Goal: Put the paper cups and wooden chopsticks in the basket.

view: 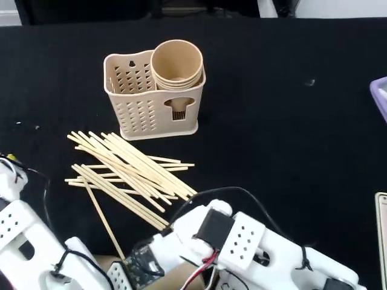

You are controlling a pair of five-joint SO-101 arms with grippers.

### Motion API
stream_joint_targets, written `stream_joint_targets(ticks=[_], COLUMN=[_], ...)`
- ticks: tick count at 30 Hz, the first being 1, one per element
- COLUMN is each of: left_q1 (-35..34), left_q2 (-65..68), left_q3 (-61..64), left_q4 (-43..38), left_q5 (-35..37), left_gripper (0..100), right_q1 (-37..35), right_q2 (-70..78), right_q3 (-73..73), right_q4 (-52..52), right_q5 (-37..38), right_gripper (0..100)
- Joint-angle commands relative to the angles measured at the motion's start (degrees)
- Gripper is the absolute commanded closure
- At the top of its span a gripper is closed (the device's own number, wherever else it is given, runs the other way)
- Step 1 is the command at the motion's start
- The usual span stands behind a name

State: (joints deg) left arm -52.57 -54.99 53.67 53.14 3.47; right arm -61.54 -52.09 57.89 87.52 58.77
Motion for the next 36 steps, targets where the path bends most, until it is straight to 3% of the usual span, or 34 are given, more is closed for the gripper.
stream_joint_targets(ticks=[1,5,10,16,22,25,29,36], left_q1=[-0.40,-0.40,-0.40,-0.40,-0.40,-0.40,-0.40,-0.40], left_q2=[-0.35,-0.35,-0.35,-0.35,-0.35,-0.35,-0.35,-0.35], left_q3=[-1.01,-1.01,-1.01,-1.01,-1.01,-1.01,-1.01,-1.01], left_q4=[-0.88,-0.88,-0.79,-0.79,-0.79,-0.79,-0.79,-0.97], left_q5=[0.53,0.53,0.53,0.44,0.53,0.53,0.53,0.53], left_gripper=[79,79,79,79,79,79,79,79], right_q1=[-0.88,-0.88,-1.05,0.00,10.64,11.87,11.16,6.59], right_q2=[-0.84,-0.84,-0.75,-0.75,-0.40,-0.40,-0.40,-0.84], right_q3=[-1.80,-4.09,-4.00,-5.32,-13.93,-12.70,-7.16,-9.45], right_q4=[-3.87,-5.01,-4.48,-4.48,-5.01,-3.96,-0.70,-0.79], right_q5=[-3.43,-6.68,-8.18,-15.82,-29.19,-26.37,-13.71,-28.92], right_gripper=[89.8,99.0,91.7,71.1,76.1,76.2,76.5,76.2])
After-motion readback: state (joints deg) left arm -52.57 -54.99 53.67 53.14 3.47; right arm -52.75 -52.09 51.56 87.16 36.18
